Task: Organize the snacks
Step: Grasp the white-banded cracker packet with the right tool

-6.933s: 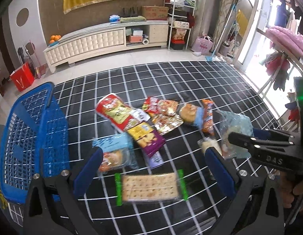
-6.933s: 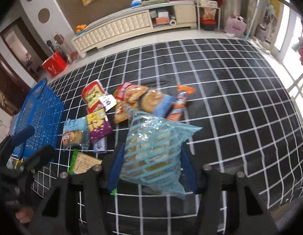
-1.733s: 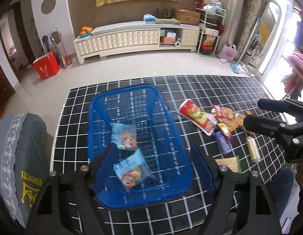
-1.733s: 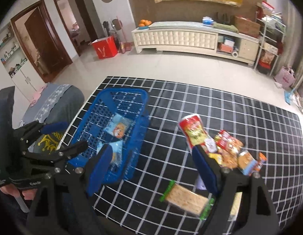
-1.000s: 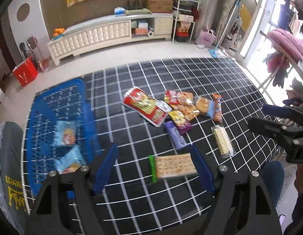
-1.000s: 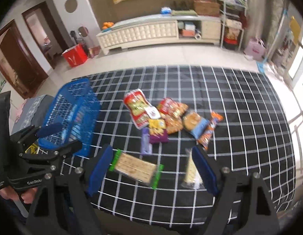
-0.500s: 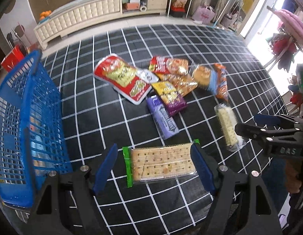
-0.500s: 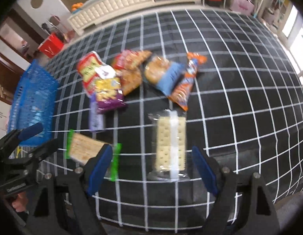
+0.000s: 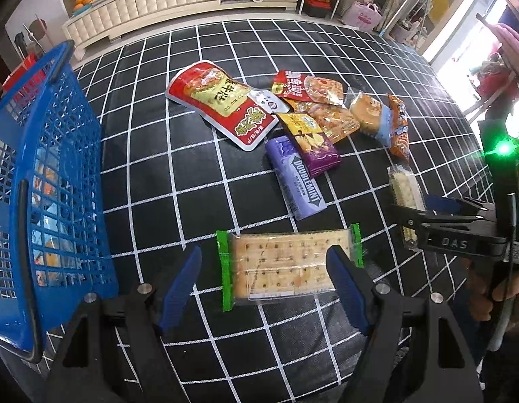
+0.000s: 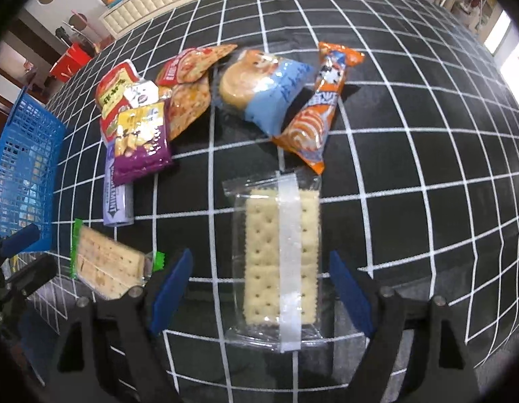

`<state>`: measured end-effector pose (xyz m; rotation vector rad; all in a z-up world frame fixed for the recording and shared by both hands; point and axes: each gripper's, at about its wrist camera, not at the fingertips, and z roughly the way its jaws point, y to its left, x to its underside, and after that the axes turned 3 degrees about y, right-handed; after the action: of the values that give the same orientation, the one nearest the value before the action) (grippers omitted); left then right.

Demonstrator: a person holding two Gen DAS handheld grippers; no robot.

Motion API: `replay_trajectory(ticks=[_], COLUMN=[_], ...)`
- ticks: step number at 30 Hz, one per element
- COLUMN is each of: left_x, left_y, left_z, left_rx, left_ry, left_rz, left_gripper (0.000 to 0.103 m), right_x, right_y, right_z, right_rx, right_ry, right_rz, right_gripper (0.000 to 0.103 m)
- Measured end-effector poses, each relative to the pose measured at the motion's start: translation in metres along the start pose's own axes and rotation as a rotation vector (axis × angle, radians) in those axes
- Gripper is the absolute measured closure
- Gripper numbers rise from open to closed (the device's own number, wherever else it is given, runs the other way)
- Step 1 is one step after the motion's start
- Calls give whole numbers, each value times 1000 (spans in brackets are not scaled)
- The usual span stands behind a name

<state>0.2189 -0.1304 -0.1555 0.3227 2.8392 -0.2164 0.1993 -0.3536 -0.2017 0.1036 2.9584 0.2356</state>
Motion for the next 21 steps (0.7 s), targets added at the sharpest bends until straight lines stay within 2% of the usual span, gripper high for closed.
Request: replay_trajectory(ticks=[3, 4, 5, 11, 21], left_x=[3, 5, 6, 3, -25], left_y=[3, 4, 6, 8, -13], left_z=[-1, -1, -2, -5, 12], left_rx=[5, 6, 9, 32, 24], left_ry=[3, 5, 4, 4, 10], left_rz=[6, 3, -2, -17, 1], left_gripper=[28, 28, 28, 28, 28], right_x=[3, 5, 6, 13, 19], right_y=[1, 1, 1, -9, -6], right_z=[-2, -4, -5, -11, -57], right_rx=[61, 82, 96, 43, -6], right_ry=[-20, -30, -40, -56, -158], right_rz=[-32, -42, -50, -14, -45], right_gripper=[36, 47, 52, 56, 56])
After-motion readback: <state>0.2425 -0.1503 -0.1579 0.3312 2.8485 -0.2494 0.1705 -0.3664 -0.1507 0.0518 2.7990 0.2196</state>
